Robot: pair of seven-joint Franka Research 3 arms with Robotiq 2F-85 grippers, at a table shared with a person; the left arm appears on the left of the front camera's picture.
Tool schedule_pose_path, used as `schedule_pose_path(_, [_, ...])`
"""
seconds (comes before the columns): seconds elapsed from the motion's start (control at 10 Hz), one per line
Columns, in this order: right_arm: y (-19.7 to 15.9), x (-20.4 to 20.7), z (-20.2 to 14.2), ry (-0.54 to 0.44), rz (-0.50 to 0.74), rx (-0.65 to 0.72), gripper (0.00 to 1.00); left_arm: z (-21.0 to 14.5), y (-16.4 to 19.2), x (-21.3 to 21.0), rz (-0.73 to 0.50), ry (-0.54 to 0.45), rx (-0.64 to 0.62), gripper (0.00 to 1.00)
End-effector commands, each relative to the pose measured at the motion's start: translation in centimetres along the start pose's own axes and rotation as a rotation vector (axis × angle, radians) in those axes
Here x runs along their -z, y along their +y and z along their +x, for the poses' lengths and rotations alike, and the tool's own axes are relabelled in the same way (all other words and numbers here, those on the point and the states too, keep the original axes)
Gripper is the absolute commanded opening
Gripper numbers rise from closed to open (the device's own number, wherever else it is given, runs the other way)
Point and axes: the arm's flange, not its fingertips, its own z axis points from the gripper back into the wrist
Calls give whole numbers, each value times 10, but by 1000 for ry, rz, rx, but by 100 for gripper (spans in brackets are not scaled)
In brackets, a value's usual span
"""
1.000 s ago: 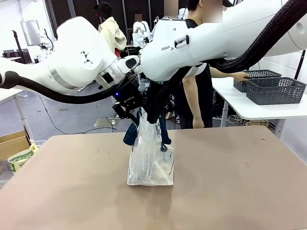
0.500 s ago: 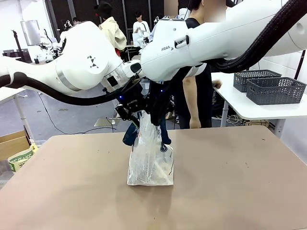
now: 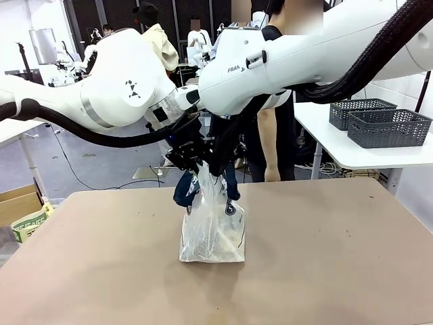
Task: Transfer purchased items from the store into the shopping bag.
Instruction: Move the Reusable shopping bag to the right side of the table.
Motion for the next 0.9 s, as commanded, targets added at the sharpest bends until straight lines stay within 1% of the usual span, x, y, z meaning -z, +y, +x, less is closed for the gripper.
schedule_pose_path(0.0, [-7, 6, -4, 1, 33, -15, 0, 0, -3, -1, 53, 5, -11, 0])
schedule_pose_path(0.8, [-10, 6, -5, -1, 34, -19, 0, -3, -8, -11, 92, -5, 32, 0])
